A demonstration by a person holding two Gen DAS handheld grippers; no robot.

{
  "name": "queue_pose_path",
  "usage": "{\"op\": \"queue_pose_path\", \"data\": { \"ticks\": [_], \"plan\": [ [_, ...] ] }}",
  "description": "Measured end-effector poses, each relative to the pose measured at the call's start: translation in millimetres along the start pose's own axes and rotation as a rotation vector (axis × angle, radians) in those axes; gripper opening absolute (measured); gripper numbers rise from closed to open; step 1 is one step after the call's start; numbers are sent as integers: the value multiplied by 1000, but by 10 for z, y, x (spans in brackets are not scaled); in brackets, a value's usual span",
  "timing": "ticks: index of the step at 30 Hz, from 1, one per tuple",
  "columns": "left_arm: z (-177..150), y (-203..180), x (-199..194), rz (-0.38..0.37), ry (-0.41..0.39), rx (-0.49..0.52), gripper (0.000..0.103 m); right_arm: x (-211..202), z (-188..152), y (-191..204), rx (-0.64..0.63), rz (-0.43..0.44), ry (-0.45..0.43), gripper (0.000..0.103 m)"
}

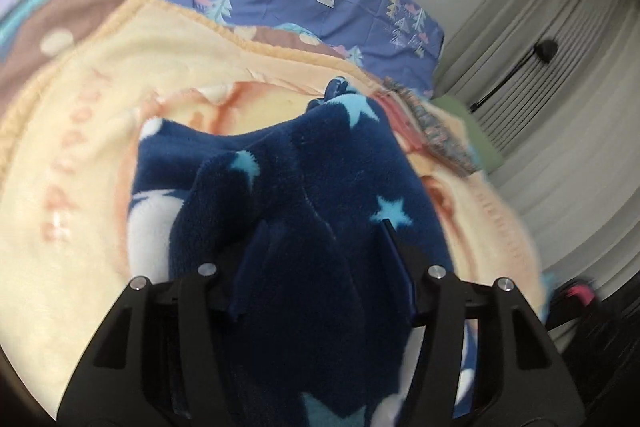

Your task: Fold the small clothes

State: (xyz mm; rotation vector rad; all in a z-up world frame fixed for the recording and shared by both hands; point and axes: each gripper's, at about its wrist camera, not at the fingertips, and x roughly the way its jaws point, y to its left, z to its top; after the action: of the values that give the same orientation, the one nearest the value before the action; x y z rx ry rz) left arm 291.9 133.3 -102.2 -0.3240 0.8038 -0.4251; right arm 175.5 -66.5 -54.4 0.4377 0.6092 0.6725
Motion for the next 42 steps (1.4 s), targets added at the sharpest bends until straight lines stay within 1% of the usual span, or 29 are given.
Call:
{"op": "queue_pose_path", "data": {
  "ticks": [2, 3, 5, 6, 7, 8, 9, 11, 12, 13, 14, 15, 17, 18, 19, 21, 22, 23, 26, 27, 28, 30, 32, 35, 37, 38, 39, 41, 42],
  "plan": [
    [-42, -169, -10, 106, -15, 88, 60, -55, 321, -42, 6, -112, -86, 2],
    [-62, -240, -10, 161, -25, 128, 60, -8, 458, -85, 16, -137, -88, 2],
    [-82, -288, -25, 208, -24, 152, 60, 209, 680, -170, 53, -166, -59, 2],
    [-86, -292, -33, 224, -19, 152, 60, 354, 736, -219, 74, -188, -27, 2],
    [-64, -308, -40, 255, -5, 160, 60, 548, 766, -277, 92, -208, 25, 2],
    [-40, -332, -60, 295, 15, 169, 61, 669, 694, -321, 109, -211, 67, 2],
    [-15, -340, -101, 337, 34, 168, 63, 886, 549, -391, 148, -195, 143, 2],
    [56, -311, -236, 405, 55, 119, 64, 1007, 438, -431, 160, -193, 151, 2],
    [93, -310, -372, 420, 47, 66, 61, 1027, 392, -427, 156, -197, 136, 2],
    [150, -333, -582, 405, 12, -4, 61, 1008, 374, -438, 166, -197, 123, 2],
    [192, -403, -728, 357, -21, -30, 62, 992, 369, -465, 190, -181, 117, 2],
    [248, -551, -894, 287, -60, -31, 64, 995, 354, -492, 215, -163, 114, 2],
    [286, -775, -1049, 225, -118, -29, 74, 1041, 340, -588, 283, -105, 92, 2],
    [301, -879, -1072, 179, -146, -45, 75, 1065, 328, -597, 304, -87, 88, 2],
    [304, -910, -1048, 159, -160, -68, 75, 1056, 326, -637, 338, -61, 77, 2],
    [256, -857, -867, 122, -191, -150, 74, 1030, 323, -646, 373, -26, 68, 2],
    [212, -806, -759, 102, -196, -168, 73, 1020, 335, -638, 379, -20, 68, 1],
    [179, -750, -612, 106, -187, -163, 73, 1010, 338, -657, 383, -20, 68, 0],
    [-49, -472, -168, 238, -138, -102, 70, 987, 334, -700, 371, -21, 68, 0],
    [-160, -362, -76, 288, -142, -55, 68, 994, 335, -700, 353, -21, 69, 0],
    [-221, -324, -47, 298, -159, -24, 68, 1023, 316, -711, 333, -14, 73, 0],
    [-313, -234, -77, 284, -199, 5, 68, 1068, 275, -611, 261, -43, 72, 0],
    [-332, -142, -98, 258, -214, -15, 68, 1090, 258, -514, 199, -93, 53, 0],
    [-303, -1, -95, 210, -197, -95, 65, 1154, 273, -473, 177, -125, 63, 0],
    [-217, 31, -152, 186, -164, -141, 61, 1125, 353, -477, 201, -116, 72, 0],
    [-160, 37, -212, 170, -155, -169, 59, 1050, 389, -459, 210, -112, 55, 0],
    [-110, 55, -309, 148, -166, -217, 59, 908, 428, -424, 208, -113, 12, 0],
    [19, 42, -560, 103, -224, -276, 59, 751, 534, -376, 208, -133, -54, 2],
    [52, 20, -637, 104, -240, -278, 59, 692, 610, -365, 215, -143, -81, 2]
  ]
}}
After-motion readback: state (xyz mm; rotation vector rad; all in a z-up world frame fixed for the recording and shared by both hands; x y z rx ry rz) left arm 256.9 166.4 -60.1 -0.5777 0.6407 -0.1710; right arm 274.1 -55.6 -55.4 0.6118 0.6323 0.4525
